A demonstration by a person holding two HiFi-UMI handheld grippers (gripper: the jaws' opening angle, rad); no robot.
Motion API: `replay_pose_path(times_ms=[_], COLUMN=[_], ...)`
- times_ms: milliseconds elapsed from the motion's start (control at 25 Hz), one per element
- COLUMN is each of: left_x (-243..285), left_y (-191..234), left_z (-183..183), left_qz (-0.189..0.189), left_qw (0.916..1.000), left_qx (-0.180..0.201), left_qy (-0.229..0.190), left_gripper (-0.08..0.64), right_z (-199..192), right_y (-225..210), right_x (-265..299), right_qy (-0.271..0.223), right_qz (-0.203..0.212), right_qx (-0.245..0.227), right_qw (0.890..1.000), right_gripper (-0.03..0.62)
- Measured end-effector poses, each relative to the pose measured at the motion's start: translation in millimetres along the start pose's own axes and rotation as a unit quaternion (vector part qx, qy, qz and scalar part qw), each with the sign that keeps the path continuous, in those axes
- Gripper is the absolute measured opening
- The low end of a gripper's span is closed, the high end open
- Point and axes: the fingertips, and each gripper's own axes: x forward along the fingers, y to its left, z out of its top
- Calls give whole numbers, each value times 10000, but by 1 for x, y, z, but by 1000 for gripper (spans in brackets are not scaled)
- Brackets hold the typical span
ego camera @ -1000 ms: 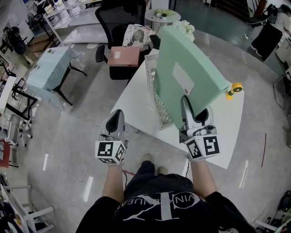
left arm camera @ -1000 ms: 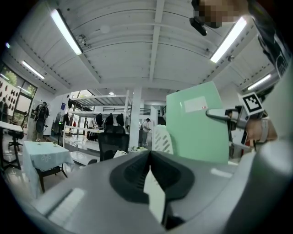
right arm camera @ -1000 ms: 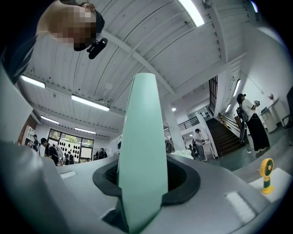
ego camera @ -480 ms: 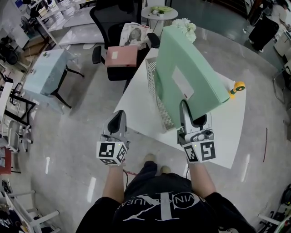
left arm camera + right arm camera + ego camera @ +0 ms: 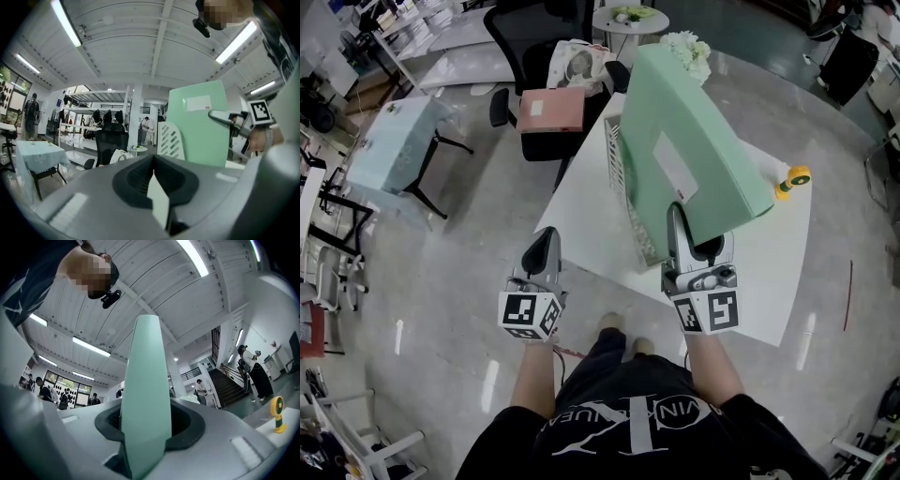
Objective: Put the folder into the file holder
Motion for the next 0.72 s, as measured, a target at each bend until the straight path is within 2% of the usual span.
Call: replay_pose_path(times_ms=[200, 440, 720], left_x=[-1, 2, 5], left_y=[3, 3, 1], left_z=[-3, -10, -15], left_qz=[11, -14, -4], left_qw=[10000, 9999, 9999], left_qx=[-22, -69, -130], left_qy=[34, 79, 98], left_gripper=[0, 0, 0], right_z=[-22, -41, -74], right_y=[3, 5, 2], right_x=[-1, 2, -4], right_qy=[288, 615, 1545], right_qz=[-84, -2, -30], right_qx=[-128, -275, -402], right_qw=[9995, 9977, 9872], right_gripper=[184, 189, 207])
